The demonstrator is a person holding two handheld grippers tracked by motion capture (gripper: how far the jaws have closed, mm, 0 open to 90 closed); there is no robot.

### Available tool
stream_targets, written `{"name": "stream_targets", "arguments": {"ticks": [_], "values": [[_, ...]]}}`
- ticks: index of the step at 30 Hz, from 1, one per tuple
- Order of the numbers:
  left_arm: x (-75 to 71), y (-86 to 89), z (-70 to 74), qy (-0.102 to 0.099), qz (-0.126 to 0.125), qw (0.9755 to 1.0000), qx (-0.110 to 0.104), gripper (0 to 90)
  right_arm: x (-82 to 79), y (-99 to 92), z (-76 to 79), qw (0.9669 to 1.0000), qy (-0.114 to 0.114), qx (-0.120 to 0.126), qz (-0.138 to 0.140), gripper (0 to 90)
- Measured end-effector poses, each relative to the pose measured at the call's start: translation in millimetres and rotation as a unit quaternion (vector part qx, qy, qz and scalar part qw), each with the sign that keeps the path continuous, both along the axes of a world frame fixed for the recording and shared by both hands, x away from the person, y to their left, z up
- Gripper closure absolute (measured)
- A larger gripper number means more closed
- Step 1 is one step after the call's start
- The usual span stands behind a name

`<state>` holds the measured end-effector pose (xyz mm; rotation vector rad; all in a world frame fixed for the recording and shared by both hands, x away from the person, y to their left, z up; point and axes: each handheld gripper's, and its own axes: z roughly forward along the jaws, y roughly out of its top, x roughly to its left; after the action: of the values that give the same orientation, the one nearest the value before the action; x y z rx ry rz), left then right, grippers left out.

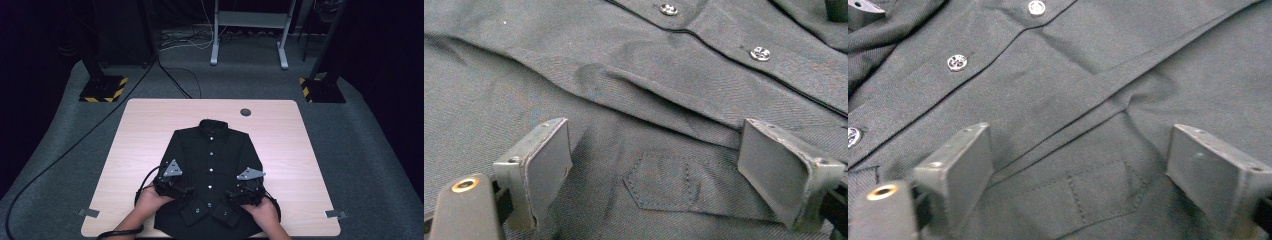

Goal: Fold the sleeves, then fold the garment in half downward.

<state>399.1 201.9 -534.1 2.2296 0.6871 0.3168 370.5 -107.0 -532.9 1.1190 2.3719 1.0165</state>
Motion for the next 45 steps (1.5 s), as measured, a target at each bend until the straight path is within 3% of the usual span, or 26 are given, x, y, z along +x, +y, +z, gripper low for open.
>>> {"name": "stream_targets", "arguments": {"ticks": [9,19,28,45], "values": [[-0.6,0.8,-0.9,-0.005,-0.004,1.0000,-0.006,16.6,0.7,1.6,1.0,1.0000,0.004,-0.003,0.005,10.9],[-3.1,0.9,-0.9,-0.004,0.005,1.0000,-0.006,16.6,-4.5,0.6,-2.2,0.9999,-0.010,0.009,-0.004,11.3],[-12.1,1.4,-0.9,-0.003,0.002,1.0000,-0.005,16.6,-14.8,2.1,-3.0,0.9999,-0.007,0.001,0.013,5.4],[-32.7,1.3,-0.8,0.000,0.013,0.9999,-0.002,16.6,-33.0,1.1,-3.2,0.9999,-0.006,0.006,0.014,7.8]]}}
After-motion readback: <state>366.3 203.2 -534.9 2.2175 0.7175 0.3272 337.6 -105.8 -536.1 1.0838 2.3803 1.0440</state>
